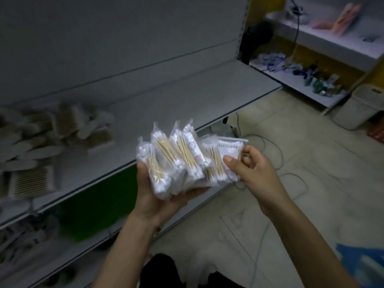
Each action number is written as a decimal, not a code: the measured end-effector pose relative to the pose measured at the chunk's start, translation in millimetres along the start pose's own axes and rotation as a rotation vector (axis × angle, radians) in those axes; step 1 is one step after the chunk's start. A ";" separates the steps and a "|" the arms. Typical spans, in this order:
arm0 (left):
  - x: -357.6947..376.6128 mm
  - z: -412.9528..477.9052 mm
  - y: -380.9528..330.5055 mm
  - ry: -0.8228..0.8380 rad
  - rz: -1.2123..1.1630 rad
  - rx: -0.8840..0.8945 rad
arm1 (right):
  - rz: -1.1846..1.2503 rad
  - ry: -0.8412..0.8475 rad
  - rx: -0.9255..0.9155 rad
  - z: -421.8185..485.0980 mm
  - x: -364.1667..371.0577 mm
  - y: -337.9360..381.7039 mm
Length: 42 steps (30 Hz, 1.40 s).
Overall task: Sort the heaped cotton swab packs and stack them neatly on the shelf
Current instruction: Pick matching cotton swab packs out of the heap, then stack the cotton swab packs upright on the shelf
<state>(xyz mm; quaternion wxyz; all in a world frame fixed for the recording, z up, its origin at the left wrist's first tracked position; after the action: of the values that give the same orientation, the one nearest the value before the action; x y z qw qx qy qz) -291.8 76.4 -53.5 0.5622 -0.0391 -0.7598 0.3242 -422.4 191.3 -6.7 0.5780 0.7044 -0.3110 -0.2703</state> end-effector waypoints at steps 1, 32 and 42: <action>19.9 8.8 7.3 0.100 0.046 -0.005 | -0.001 -0.009 0.008 5.7 -13.5 -1.3; 16.6 371.9 -20.0 -0.438 0.443 0.547 | -0.510 0.006 -0.173 502.3 -146.6 39.5; 62.7 451.5 37.2 -0.425 0.099 0.503 | -0.583 0.180 -0.260 626.8 -115.7 54.2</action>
<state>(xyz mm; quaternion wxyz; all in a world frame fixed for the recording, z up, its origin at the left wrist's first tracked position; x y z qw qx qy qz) -723.2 -70.3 -92.6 0.3666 0.1325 -0.7534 0.5297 -969.6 -134.3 -67.4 0.5865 0.7051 -0.0069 -0.3984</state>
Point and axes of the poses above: each hand's wrist, its own z-axis towards the middle knuckle, its own x-axis out of the palm, y = z × x, the point moved 8 cm from there along z, towards the middle knuckle, and after that the axes turned 2 degrees about x, right-handed, at the moved point
